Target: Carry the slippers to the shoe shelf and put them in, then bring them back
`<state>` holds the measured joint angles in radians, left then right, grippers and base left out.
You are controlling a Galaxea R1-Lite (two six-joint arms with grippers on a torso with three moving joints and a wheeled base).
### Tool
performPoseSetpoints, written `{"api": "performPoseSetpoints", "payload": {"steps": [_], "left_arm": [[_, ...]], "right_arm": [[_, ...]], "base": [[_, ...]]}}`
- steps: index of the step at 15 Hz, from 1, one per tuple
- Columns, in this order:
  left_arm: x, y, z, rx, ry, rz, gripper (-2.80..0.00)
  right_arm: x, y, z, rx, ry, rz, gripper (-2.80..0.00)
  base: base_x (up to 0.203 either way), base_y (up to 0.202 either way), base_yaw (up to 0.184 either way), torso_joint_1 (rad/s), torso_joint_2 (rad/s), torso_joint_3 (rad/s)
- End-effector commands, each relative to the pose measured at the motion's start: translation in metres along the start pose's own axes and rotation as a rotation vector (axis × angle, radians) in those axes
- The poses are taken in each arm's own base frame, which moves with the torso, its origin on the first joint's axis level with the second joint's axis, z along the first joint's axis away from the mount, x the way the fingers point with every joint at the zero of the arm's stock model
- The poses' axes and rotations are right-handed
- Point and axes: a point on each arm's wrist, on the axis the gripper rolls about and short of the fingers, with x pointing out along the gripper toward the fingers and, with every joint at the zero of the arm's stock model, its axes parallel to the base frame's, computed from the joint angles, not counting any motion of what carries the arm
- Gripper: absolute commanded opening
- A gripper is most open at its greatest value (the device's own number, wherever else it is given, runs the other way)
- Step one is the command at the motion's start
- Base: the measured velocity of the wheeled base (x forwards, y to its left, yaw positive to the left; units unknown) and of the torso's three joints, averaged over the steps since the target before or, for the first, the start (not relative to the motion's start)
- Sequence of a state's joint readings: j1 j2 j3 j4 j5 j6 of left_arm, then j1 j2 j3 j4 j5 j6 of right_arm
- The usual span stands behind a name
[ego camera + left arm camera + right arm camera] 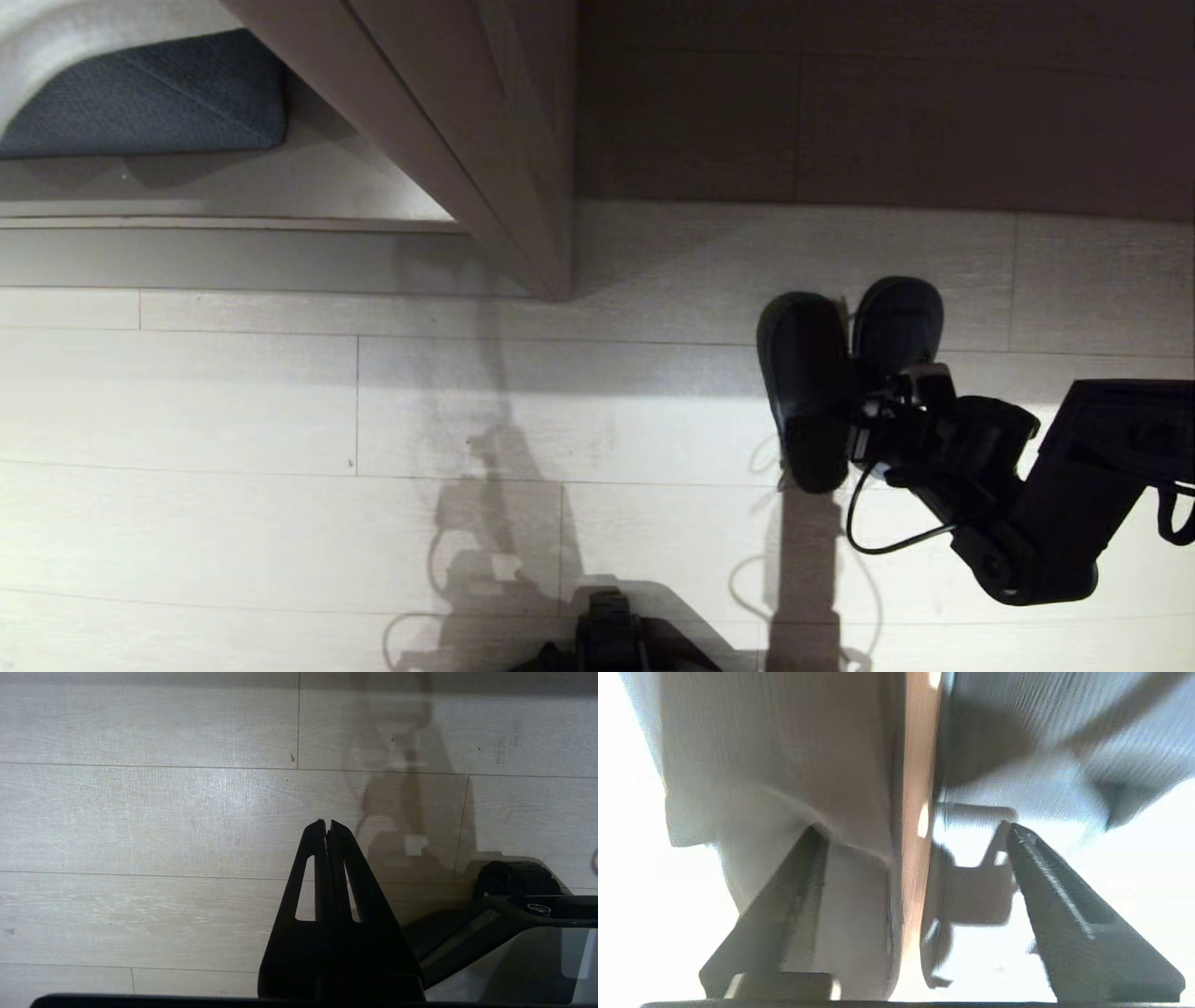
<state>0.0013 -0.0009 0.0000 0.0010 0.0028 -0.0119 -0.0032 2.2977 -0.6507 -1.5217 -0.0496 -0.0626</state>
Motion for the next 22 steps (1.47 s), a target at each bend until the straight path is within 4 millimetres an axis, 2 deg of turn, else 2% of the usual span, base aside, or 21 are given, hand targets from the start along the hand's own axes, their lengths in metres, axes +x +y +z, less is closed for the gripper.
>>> {"api": "performPoseSetpoints", "payload": {"steps": [1,5,10,12,13,15,17,19,20,22], "left_arm": [[0.000,0.000,0.000,0.000,0.001,0.001,-2.80],[0.000,0.000,0.000,0.000,0.001,0.001,-2.80],[0.000,0.000,0.000,0.000,0.001,0.001,-2.80],[0.000,0.000,0.000,0.000,0.001,0.001,-2.80],[0.000,0.000,0.000,0.000,0.001,0.001,-2.80],[0.000,0.000,0.000,0.000,0.001,0.001,-2.80],[0.000,0.000,0.000,0.000,0.001,0.001,-2.80],[0.000,0.000,0.000,0.000,0.001,0.001,-2.80],[0.000,0.000,0.000,0.000,0.001,0.001,-2.80],[0.000,0.000,0.000,0.000,0.001,0.001,-2.80]], "right_arm": [[-0.001,0.001,-0.014,-0.003,0.042,0.002,0.00],[-0.015,0.000,-0.005,0.000,0.044,0.025,0.00],[-0.047,-0.003,0.032,-0.001,-0.029,0.045,0.00],[-0.049,-0.004,0.043,0.025,-0.070,0.042,0.00],[-0.047,-0.004,0.051,0.038,-0.103,0.037,-2.80],[-0.039,-0.007,0.066,0.047,-0.168,-0.006,-2.80],[-0.022,-0.013,0.079,0.055,-0.240,-0.069,-2.80],[0.001,-0.013,0.075,0.059,-0.263,-0.084,-2.80],[0.010,-0.007,0.072,0.061,-0.270,-0.066,-2.80],[0.011,0.023,0.077,0.081,-0.291,0.043,-2.80]], "base": [[0.000,0.000,0.000,0.000,0.00,0.000],[0.000,0.000,0.000,0.000,0.00,0.000],[0.000,0.000,0.000,0.000,0.00,0.000],[0.000,0.000,0.000,0.000,0.00,0.000],[0.000,0.000,0.000,0.000,0.00,0.000],[0.000,0.000,0.000,0.000,0.00,0.000],[0.000,0.000,0.000,0.000,0.00,0.000],[0.000,0.000,0.000,0.000,0.00,0.000],[0.000,0.000,0.000,0.000,0.00,0.000],[0.000,0.000,0.000,0.000,0.00,0.000]]}}
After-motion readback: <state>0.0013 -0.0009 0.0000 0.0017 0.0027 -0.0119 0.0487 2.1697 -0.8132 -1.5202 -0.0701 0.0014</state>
